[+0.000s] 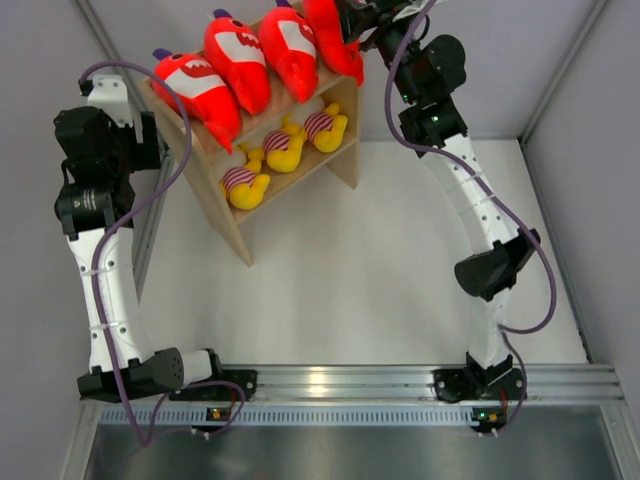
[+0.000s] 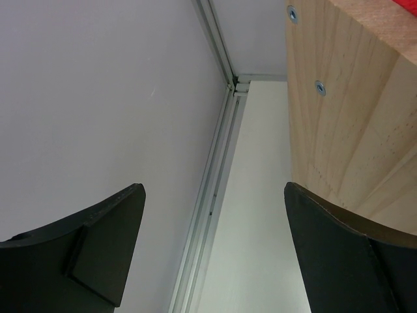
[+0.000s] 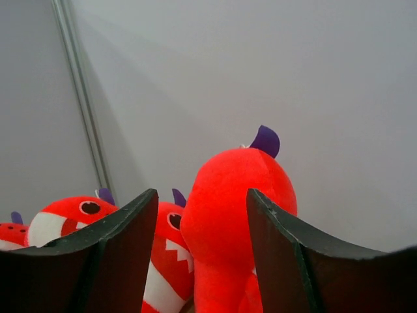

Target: Place and organize the stuffed toys onto the shelf

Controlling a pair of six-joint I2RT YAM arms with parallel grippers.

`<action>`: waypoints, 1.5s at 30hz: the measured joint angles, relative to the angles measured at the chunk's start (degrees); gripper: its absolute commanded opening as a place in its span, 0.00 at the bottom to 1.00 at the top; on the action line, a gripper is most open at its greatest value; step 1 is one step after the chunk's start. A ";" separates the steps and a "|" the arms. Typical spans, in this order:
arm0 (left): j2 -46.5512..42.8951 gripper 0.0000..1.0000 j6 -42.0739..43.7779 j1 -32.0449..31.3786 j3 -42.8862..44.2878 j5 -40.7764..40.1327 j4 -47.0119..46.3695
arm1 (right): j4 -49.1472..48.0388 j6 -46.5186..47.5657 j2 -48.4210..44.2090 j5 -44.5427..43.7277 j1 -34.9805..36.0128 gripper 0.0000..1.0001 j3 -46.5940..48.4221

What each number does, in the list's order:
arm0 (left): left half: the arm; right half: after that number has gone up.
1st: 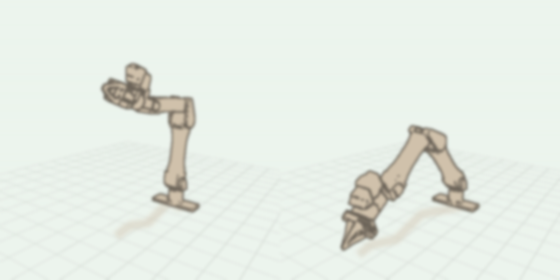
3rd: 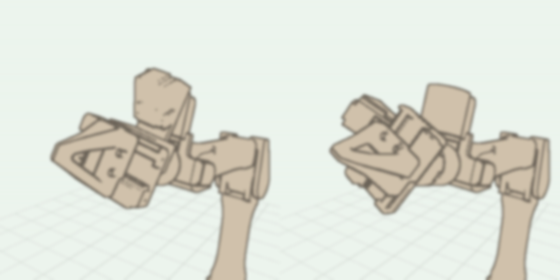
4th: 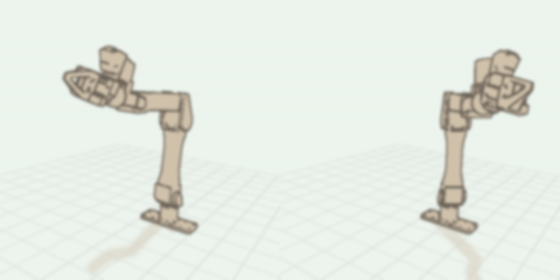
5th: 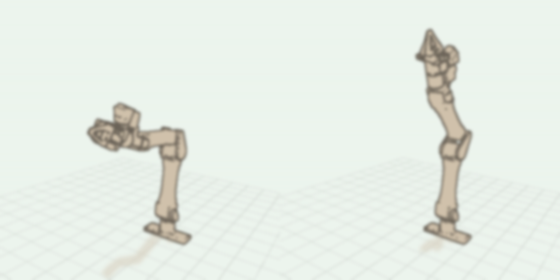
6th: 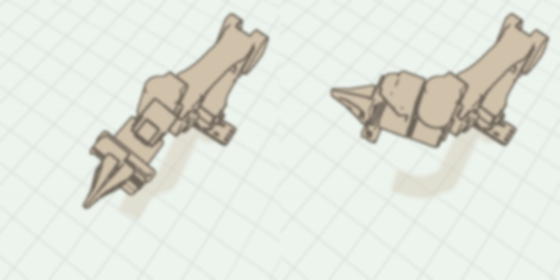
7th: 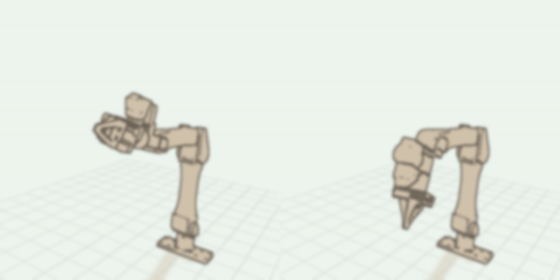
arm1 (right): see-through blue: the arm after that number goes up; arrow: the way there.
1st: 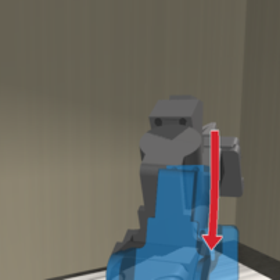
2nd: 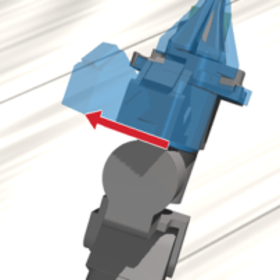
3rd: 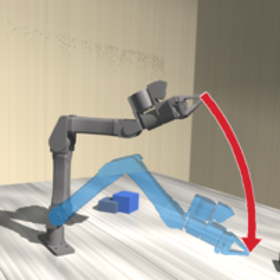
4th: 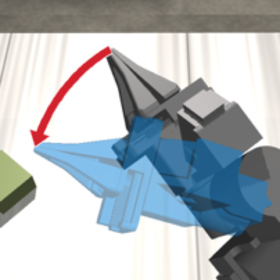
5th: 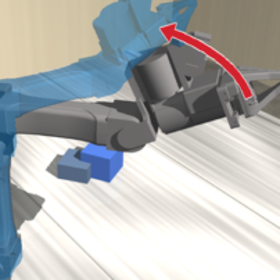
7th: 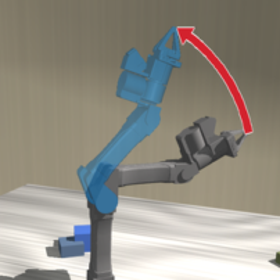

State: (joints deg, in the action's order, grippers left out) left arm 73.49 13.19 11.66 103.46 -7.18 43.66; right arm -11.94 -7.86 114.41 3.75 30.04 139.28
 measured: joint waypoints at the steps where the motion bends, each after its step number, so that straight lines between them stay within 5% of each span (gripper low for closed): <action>1: 0.00 0.93 0.00 0.00 -0.11 0.15 0.02 | -0.90 -1.55 1.33 0.02 -0.33 0.54 0.04; 5: -0.07 0.93 0.00 0.00 -0.52 0.76 0.00 | -3.61 -5.07 5.77 -0.44 -0.74 0.41 2.25; 16: -0.24 0.93 -0.70 0.00 -0.90 2.47 0.00 | -10.84 -6.71 14.25 -0.63 0.22 0.36 8.94; 22: -0.26 0.93 -0.87 0.00 -1.14 2.75 -0.02 | -11.19 -6.05 15.63 -0.50 0.33 0.51 8.96; 26: -0.28 0.93 -0.90 0.00 -1.77 2.97 0.00 | -11.23 -5.16 15.12 -0.50 0.15 0.76 8.92; 29: -0.28 0.93 -0.87 0.00 -1.92 3.21 0.00 | -10.75 -3.72 13.79 -0.42 -0.13 0.84 7.87; 45: -0.28 0.93 -0.83 0.00 -2.01 3.50 0.00 | -9.42 -1.05 2.34 2.19 -1.40 0.89 0.98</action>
State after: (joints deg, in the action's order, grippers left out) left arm 73.21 12.36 11.66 101.45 -3.68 43.66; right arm -21.37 -8.91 116.75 5.93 28.64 140.27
